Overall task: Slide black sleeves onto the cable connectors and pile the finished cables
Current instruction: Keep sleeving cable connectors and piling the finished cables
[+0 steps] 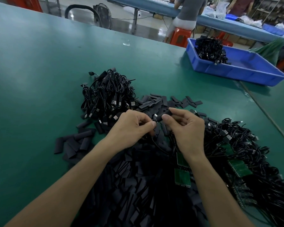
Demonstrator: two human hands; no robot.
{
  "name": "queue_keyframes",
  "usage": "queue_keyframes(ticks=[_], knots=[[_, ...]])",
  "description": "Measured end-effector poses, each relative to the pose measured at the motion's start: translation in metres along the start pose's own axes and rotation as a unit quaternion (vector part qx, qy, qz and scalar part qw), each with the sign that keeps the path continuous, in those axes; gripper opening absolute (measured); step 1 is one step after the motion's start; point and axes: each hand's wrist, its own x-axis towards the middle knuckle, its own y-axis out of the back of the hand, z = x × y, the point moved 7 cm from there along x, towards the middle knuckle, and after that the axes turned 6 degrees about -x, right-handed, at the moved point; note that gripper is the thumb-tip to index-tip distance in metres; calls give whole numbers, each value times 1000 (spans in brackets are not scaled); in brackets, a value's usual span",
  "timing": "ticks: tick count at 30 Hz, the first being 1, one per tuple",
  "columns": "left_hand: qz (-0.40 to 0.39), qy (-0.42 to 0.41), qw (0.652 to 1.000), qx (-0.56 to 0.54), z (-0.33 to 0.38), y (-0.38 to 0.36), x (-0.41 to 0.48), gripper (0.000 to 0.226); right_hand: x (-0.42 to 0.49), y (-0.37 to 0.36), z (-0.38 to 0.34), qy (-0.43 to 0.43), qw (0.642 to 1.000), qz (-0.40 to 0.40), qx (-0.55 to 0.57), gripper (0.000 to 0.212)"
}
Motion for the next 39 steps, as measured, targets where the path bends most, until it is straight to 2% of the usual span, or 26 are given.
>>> queue_keyframes(ticks=[4, 12, 19, 23, 26, 30, 32, 35, 37, 39], knots=[[25, -2, 1000, -10, 2, -4, -3, 24, -8, -10, 3, -23, 998, 12, 64, 33], [43, 0, 998, -44, 1, -11, -4, 22, -13, -18, -1, -2, 997, -7, 72, 39], [52, -1, 997, -58, 1, -11, -6, 20, -15, -23, 0, -6, 996, -23, 83, 38], [65, -7, 996, -67, 3, -11, -8, 18, -9, -23, -7, -2, 996, -38, 79, 30], [70, -27, 997, -22, 7, -8, -7, 16, -3, -15, -12, -9, 996, -27, 90, 27], [-19, -35, 984, 175, 4, -9, -5, 48, 6, 2, -9, -72, 978, 31, 195, 23], [-24, -44, 973, 224, 5, -5, -5, 38, 10, 6, -8, -93, 964, 40, 247, 22], [49, -57, 972, 221, 13, 13, 0, 23, 15, 11, -10, -95, 970, 1, 225, 26], [123, -52, 981, 141, 18, 34, 7, 23, 16, 14, -10, -95, 985, -70, 126, 31], [232, -46, 967, 99, 25, 64, 13, 25, 14, 16, -8, -83, 977, -194, -18, 36]])
